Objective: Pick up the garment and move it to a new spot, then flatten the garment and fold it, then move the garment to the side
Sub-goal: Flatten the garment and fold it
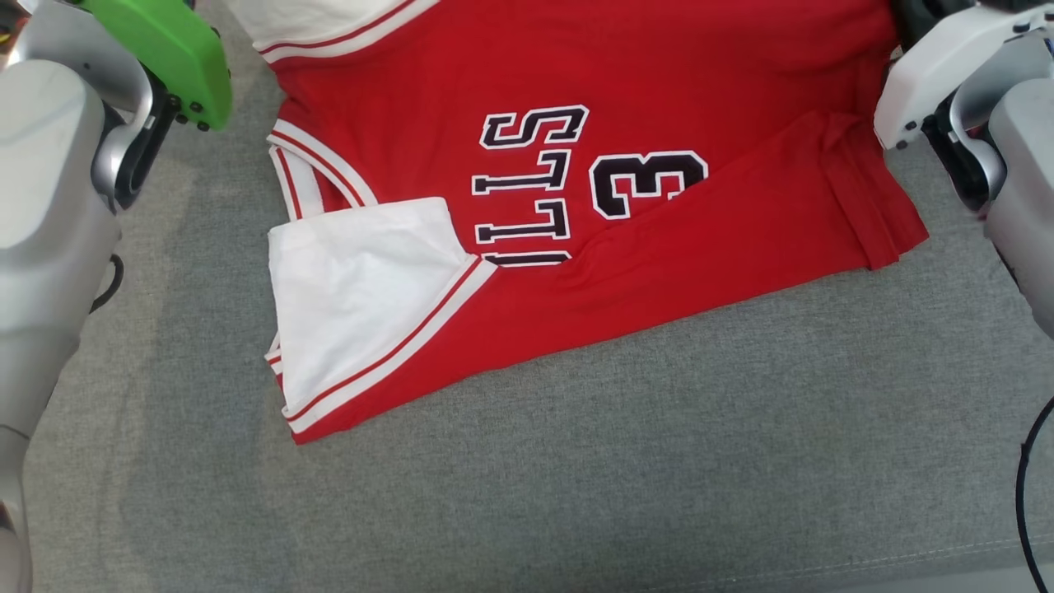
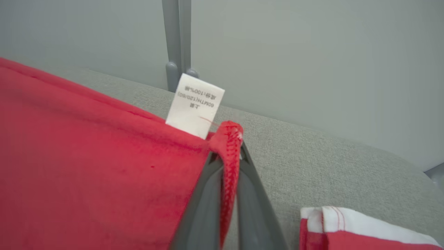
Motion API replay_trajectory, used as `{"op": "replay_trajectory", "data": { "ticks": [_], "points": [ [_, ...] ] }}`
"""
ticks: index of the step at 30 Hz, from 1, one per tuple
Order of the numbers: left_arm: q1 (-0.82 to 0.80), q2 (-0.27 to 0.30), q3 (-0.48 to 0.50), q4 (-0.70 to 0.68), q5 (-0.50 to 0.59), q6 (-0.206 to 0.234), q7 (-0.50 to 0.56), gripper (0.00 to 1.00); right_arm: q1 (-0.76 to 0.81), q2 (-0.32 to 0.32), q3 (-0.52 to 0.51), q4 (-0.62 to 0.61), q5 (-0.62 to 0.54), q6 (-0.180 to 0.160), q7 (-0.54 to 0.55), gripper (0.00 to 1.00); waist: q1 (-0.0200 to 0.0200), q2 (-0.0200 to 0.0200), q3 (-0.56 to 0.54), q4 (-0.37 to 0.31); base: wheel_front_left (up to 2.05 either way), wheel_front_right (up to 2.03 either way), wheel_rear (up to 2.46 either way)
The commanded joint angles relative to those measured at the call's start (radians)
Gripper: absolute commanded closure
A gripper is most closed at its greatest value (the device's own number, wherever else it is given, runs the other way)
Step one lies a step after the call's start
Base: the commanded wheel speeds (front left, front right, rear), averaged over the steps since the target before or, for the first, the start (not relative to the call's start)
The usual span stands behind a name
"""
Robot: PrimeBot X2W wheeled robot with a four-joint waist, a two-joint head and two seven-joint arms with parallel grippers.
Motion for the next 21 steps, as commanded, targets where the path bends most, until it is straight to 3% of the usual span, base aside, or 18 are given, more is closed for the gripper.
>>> {"op": "replay_trajectory", "data": {
  "ticks": [1,9,21],
  "points": [
    [0.018,0.001,-0.008,0.009,0.013,-0.006,-0.014,1.00,0.028,-0.013,0.005,-0.002,0.001,-0.002,-0.007,1.00,-0.0001,0.0000,-0.011,0.006,0.00,0.00,0.00],
    [0.128,0.029,-0.053,-0.022,-0.013,-0.035,-0.039,1.00,0.150,-0.070,0.000,-0.080,0.032,-0.002,-0.010,1.00,-0.0001,0.0000,-0.085,0.029,0.00,0.00,0.00],
    [0.352,0.173,-0.099,-0.280,-0.109,-0.042,0.050,1.00,0.350,-0.140,0.032,-0.183,0.097,-0.002,-0.010,1.00,-0.0001,0.0000,-0.208,0.055,0.00,0.00,0.00]
  ]
}}
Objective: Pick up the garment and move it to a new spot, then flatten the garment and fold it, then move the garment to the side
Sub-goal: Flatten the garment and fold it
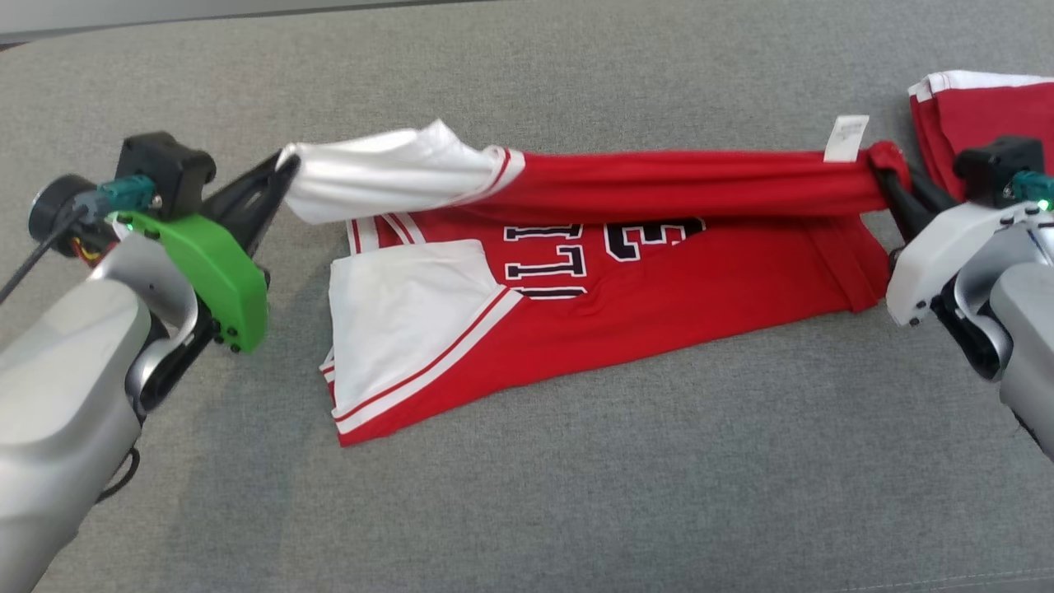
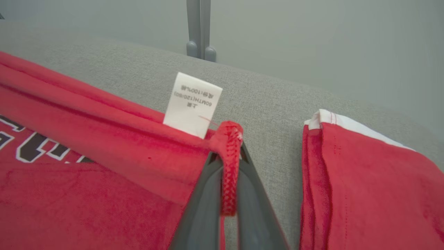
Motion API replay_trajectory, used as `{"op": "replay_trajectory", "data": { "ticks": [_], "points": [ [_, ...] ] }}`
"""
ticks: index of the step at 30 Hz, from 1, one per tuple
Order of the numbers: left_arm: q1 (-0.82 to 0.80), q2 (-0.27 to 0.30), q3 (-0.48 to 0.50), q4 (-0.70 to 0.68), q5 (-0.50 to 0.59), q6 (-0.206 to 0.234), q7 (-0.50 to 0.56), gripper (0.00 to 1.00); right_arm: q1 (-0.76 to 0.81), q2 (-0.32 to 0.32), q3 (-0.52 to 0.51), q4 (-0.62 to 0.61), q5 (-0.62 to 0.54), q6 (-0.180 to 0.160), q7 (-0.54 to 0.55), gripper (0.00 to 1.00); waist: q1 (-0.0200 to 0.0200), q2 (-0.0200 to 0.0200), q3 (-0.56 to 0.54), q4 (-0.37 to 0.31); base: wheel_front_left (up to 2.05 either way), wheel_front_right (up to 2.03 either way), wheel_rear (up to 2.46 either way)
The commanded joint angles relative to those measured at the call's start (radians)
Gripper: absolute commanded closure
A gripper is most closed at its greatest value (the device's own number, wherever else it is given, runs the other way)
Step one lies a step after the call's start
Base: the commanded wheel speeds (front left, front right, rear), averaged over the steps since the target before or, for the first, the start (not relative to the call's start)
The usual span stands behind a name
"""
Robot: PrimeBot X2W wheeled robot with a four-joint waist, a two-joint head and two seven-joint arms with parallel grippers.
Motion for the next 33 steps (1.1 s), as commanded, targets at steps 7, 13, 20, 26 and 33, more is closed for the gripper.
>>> {"op": "replay_trajectory", "data": {
  "ticks": [7,13,20,26,33],
  "points": [
    [0.164,0.112,-0.020,-0.182,-0.083,0.028,0.089,1.00,0.088,-0.032,0.079,-0.047,0.070,-0.002,0.011,1.00,0.0000,0.0000,-0.068,0.023,0.00,0.00,0.00],
    [0.259,0.178,-0.050,-0.311,-0.160,0.026,0.182,1.00,0.122,-0.060,0.156,-0.052,0.095,-0.002,0.042,1.00,0.0000,0.0000,-0.092,0.031,0.00,0.00,0.00],
    [0.310,0.204,-0.076,-0.389,-0.204,0.033,0.236,1.00,0.131,-0.091,0.210,-0.069,0.162,-0.002,0.100,1.00,0.0000,0.0000,-0.112,0.021,0.00,0.00,0.00],
    [0.344,0.200,-0.107,-0.406,-0.204,0.047,0.261,0.04,0.135,-0.102,0.250,-0.080,0.220,-0.002,0.153,0.00,0.0000,0.0000,-0.131,-0.001,0.00,0.00,0.00],
    [0.376,0.186,-0.099,-0.399,-0.214,0.070,0.224,0.00,0.127,-0.134,0.255,-0.088,0.271,-0.002,0.152,0.00,0.0000,0.0000,-0.167,-0.020,0.00,0.00,0.00]
  ]
}}
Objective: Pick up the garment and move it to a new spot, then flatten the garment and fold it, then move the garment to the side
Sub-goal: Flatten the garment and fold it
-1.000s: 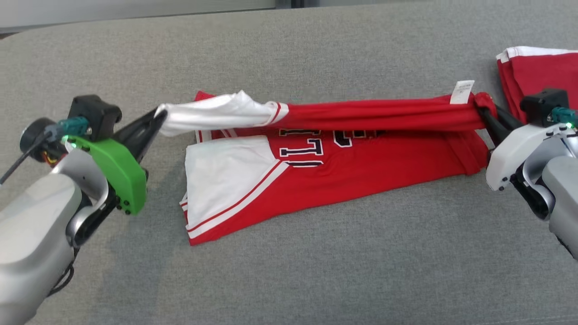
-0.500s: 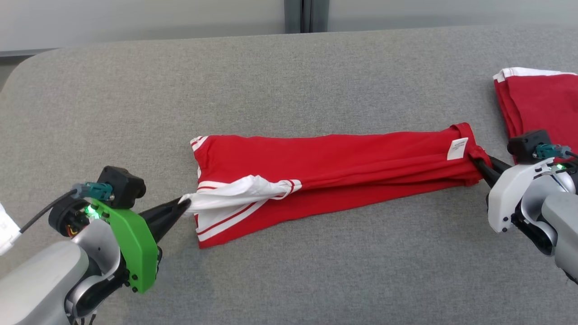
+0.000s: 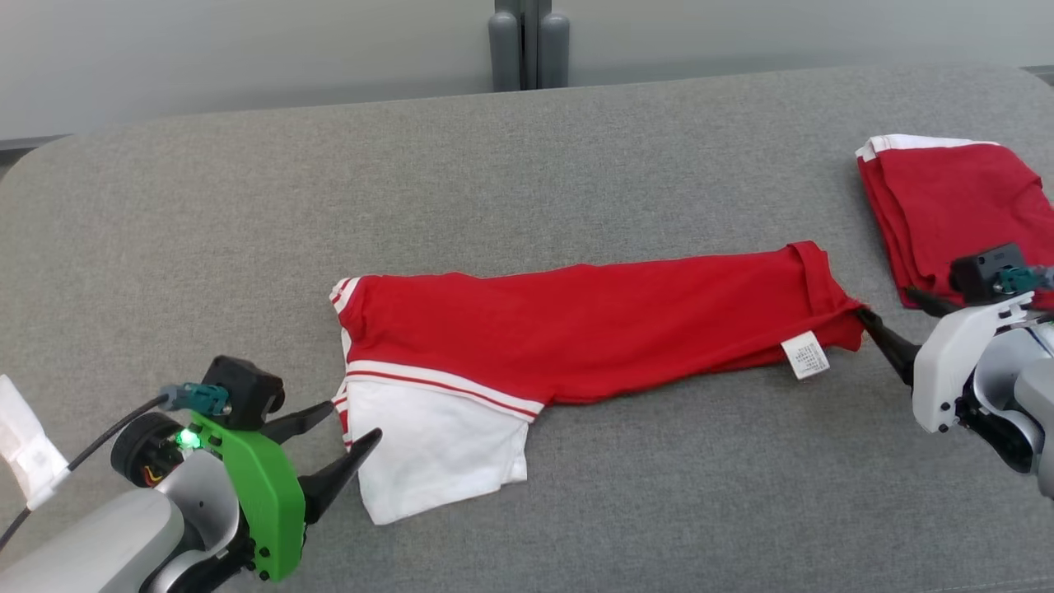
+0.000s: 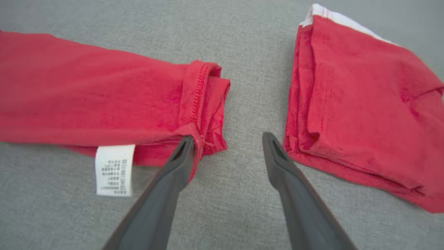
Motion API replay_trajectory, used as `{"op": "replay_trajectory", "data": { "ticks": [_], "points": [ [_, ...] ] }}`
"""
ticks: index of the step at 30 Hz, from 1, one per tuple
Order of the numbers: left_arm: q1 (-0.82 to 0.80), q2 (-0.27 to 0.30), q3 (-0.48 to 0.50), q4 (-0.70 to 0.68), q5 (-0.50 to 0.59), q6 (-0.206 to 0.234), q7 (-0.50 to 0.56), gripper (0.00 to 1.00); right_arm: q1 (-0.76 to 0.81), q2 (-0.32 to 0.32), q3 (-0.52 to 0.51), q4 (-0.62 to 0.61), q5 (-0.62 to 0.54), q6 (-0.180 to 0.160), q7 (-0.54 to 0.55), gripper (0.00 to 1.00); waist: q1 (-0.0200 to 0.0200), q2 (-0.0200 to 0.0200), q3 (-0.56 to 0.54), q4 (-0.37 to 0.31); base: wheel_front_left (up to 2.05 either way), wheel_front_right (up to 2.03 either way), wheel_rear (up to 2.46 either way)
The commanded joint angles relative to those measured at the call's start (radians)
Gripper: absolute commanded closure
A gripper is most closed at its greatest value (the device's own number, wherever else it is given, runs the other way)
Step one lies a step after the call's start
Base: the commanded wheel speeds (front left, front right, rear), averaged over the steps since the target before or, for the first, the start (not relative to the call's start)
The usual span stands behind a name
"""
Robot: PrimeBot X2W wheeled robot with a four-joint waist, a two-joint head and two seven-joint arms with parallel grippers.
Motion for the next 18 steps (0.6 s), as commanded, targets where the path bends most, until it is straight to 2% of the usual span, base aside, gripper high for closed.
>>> {"op": "replay_trajectory", "data": {
  "ticks": [1,3,6,10,18],
  "points": [
    [0.017,-0.004,0.016,0.003,-0.009,0.013,-0.021,0.00,0.000,-0.006,-0.009,0.003,0.011,-0.002,-0.017,0.00,0.0000,0.0000,-0.018,-0.010,0.00,0.00,0.00],
    [0.026,-0.008,0.044,0.009,-0.019,0.029,-0.070,0.00,-0.008,-0.006,-0.023,0.004,0.020,-0.002,-0.043,0.00,0.0000,0.0000,-0.032,-0.015,0.00,0.00,0.00],
    [0.040,-0.029,0.103,0.032,-0.020,0.088,-0.181,0.00,-0.007,0.010,-0.049,-0.003,0.038,-0.002,-0.088,0.00,0.0000,0.0000,-0.051,-0.022,0.00,0.00,0.00],
    [0.064,-0.064,0.157,0.058,-0.039,0.138,-0.290,0.00,0.008,0.013,-0.073,-0.034,0.050,-0.002,-0.117,0.00,0.0000,0.0000,-0.065,-0.027,0.00,0.00,0.00],
    [0.104,-0.123,0.237,0.115,-0.036,0.197,-0.415,0.00,0.027,0.007,-0.144,-0.109,0.025,-0.002,-0.150,0.00,0.0000,0.0000,-0.092,-0.037,0.00,0.00,0.00]
  ]
}}
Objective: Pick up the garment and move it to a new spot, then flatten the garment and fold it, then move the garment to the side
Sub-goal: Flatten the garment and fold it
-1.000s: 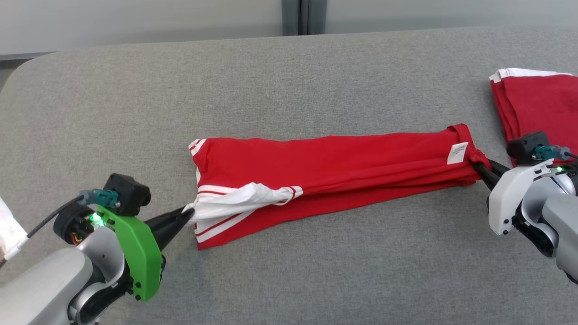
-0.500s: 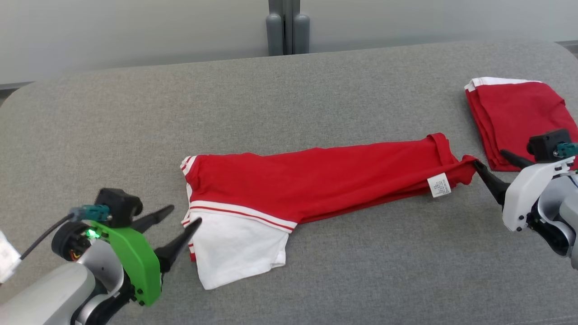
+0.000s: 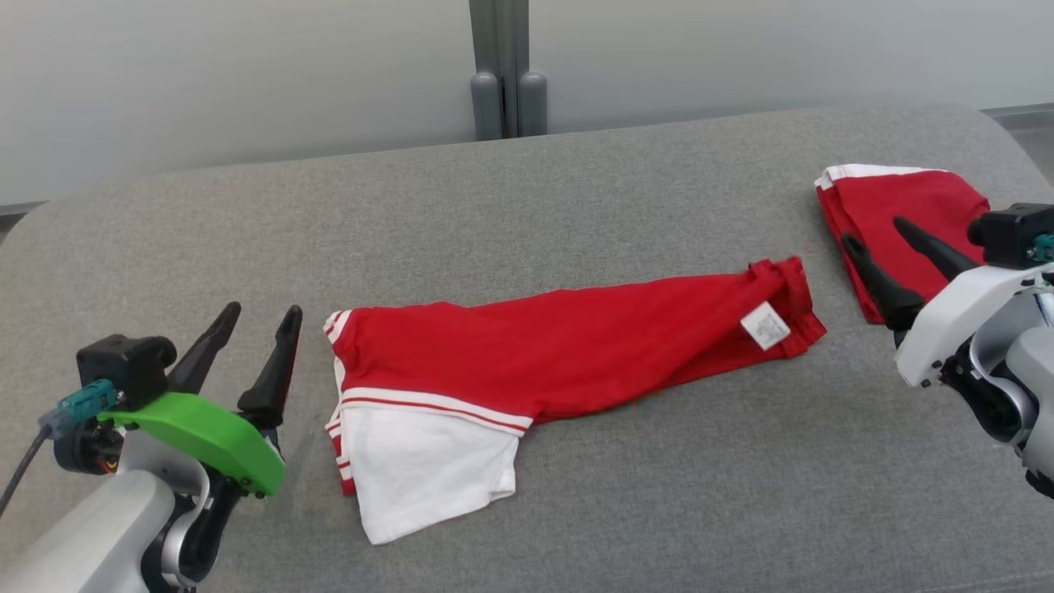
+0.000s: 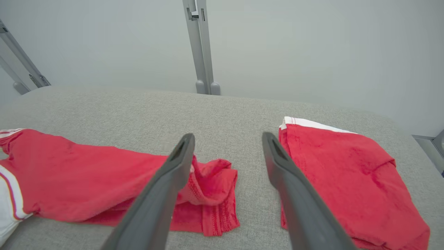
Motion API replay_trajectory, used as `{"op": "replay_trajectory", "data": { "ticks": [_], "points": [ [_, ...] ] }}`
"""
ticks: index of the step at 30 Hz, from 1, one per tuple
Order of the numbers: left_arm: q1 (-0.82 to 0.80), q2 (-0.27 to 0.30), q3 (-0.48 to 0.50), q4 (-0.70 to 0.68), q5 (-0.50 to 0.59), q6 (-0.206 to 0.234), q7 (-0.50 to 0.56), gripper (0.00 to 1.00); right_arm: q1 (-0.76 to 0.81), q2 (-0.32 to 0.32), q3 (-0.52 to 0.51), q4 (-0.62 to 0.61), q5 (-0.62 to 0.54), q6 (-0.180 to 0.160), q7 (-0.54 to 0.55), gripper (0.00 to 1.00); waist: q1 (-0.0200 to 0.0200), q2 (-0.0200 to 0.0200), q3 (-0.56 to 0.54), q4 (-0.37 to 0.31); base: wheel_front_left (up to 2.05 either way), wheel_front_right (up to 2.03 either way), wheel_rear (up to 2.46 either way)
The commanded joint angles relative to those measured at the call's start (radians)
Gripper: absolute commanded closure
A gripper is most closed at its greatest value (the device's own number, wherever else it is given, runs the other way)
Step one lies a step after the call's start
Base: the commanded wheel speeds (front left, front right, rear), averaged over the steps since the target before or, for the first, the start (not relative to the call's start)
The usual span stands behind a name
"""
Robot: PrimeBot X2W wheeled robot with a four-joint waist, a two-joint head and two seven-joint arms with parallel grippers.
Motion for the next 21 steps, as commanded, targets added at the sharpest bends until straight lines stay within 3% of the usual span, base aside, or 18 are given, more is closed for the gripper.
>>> {"op": "replay_trajectory", "data": {
  "ticks": [1,5,10,16,21],
  "points": [
    [0.017,-0.009,0.019,0.009,0.015,0.012,-0.012,0.00,0.020,-0.005,-0.018,-0.014,-0.008,-0.002,-0.007,0.00,0.0001,0.0000,-0.005,-0.003,0.00,0.00,0.00],
    [0.011,-0.035,0.081,0.020,0.105,0.054,-0.026,0.00,0.045,-0.008,-0.072,-0.061,-0.024,-0.002,-0.014,0.00,0.0001,0.0000,-0.008,-0.002,0.00,0.00,0.00],
    [0.082,-0.138,0.290,-0.047,0.264,0.077,-0.025,0.00,0.093,0.032,-0.219,-0.105,-0.080,-0.001,-0.019,0.00,0.0001,0.0000,-0.007,-0.003,0.00,0.00,0.00],
    [0.231,-0.327,0.557,-0.138,0.454,0.014,-0.025,0.00,0.251,0.171,-0.508,-0.201,-0.308,-0.001,-0.019,0.00,0.0001,0.0000,0.002,-0.006,0.00,0.00,0.00],
    [0.339,-0.486,0.710,-0.145,0.591,-0.098,-0.025,0.00,0.410,0.315,-0.698,-0.283,-0.465,-0.001,-0.019,0.00,0.0001,0.0000,0.004,0.002,0.00,0.00,0.00]
  ]
}}
